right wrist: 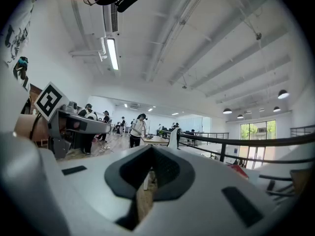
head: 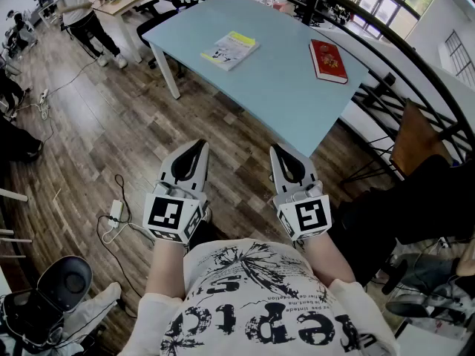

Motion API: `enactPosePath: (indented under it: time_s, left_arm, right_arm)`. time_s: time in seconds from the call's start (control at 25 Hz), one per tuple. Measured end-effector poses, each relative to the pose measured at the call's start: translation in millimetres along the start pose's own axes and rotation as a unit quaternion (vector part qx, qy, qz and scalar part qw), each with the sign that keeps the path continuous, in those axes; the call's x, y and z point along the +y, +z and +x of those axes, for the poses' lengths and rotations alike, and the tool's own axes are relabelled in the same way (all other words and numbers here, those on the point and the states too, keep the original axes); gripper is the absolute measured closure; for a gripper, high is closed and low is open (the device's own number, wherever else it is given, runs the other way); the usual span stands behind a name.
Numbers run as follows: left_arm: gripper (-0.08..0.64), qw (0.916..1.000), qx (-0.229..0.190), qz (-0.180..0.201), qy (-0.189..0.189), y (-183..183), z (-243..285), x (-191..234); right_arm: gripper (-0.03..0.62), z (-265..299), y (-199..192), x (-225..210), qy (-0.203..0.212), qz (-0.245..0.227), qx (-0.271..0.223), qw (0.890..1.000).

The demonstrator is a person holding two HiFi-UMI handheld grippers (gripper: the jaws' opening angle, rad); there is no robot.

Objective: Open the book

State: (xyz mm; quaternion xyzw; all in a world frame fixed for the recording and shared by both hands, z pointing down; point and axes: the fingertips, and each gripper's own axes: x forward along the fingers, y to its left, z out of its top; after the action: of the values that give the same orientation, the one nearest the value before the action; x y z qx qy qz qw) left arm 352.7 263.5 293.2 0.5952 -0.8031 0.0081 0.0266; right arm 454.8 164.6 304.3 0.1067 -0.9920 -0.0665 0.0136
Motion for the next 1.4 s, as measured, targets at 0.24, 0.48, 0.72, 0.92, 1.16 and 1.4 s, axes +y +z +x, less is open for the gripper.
enactPosePath:
  time_s: [0.24, 0.48, 0.72, 0.92, 1.16, 1.4]
  left_arm:
    - [0.538, 1.0, 0.002, -0.005, 0.0, -0.9, 1.3, 8.2]
    - [0.538, 0.9998, -0.001, -0.02, 0.004, -7.5, 0.9, 22.7]
    - [0.538, 0.9994, 0.006, -0.027, -0.023, -24.0, 14.6, 58.0]
    - [0.538, 0.9981, 0.011, -0.02, -0.058, -26.2, 32.1, 117.6]
    - [0.537, 0.9953, 0.03, -0.014, -0.091, -30.6, 44.8, 194.3]
    - [0.537, 0.9941, 0.034, -0.023, -0.1, -36.1, 55.2, 249.2]
  right_arm:
    - [0.583, 6.3, 0.6, 4.9, 0.0, 0.007, 0.002, 1.0]
    - [0.583, 16.5, -13.5, 11.5, -0.006, 0.015, 0.018, 1.0]
    - [0.581, 51.5, -21.0, 28.9, -0.017, 0.009, 0.023, 1.0]
    - [0.581, 106.4, -21.4, 47.4, -0.048, 0.005, 0.027, 0.998]
    - [0.581, 168.5, -9.9, 62.2, -0.095, 0.001, 0.018, 0.995]
    - [0.581, 213.1, -16.5, 71.9, -0.117, 0.007, 0.035, 0.993]
